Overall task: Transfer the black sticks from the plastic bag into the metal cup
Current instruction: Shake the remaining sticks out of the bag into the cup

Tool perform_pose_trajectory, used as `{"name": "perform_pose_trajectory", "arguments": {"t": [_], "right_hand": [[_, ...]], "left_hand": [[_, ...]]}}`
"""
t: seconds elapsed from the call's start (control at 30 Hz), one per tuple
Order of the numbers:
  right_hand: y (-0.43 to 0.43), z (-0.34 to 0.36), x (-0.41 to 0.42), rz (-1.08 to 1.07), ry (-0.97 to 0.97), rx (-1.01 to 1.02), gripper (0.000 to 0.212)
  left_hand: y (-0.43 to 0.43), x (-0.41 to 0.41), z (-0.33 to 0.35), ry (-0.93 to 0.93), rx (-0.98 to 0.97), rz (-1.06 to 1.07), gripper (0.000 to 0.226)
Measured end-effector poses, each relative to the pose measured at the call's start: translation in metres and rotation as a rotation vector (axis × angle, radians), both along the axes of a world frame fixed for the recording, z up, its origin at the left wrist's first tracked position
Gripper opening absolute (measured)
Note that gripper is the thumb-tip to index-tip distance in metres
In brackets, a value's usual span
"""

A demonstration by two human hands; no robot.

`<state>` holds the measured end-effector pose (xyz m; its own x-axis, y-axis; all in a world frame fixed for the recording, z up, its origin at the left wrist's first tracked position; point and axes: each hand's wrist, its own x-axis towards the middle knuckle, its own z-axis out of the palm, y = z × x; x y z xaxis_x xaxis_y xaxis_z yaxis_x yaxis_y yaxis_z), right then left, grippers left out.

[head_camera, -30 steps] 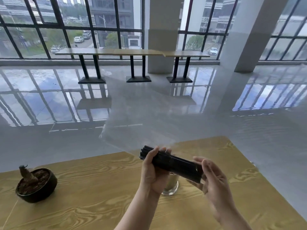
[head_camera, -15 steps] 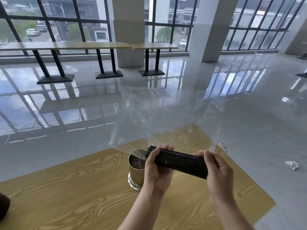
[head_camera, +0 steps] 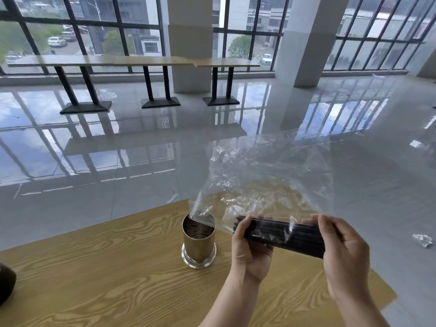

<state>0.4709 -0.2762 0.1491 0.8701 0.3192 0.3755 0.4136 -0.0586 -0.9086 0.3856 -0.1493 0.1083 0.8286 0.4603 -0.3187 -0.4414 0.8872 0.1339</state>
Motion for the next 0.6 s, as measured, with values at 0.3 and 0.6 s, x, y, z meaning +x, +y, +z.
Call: {"name": "perform_pose_trajectory", "arguments": {"t": [0.3, 0.6], "right_hand": [[0.006, 0.015, 0.007, 0.051, -0.177, -0.131, 0.029], [0.027, 0.035, 0.01, 0.187, -0.304, -0.213, 0.03]], "left_hand": [[-0.004, 0.001, -0.011, 0.072, -0.032, -0.019, 0.015], [0.009, -0.004, -0.015, 0.104, -0.07, 0.05, 0.016]]}}
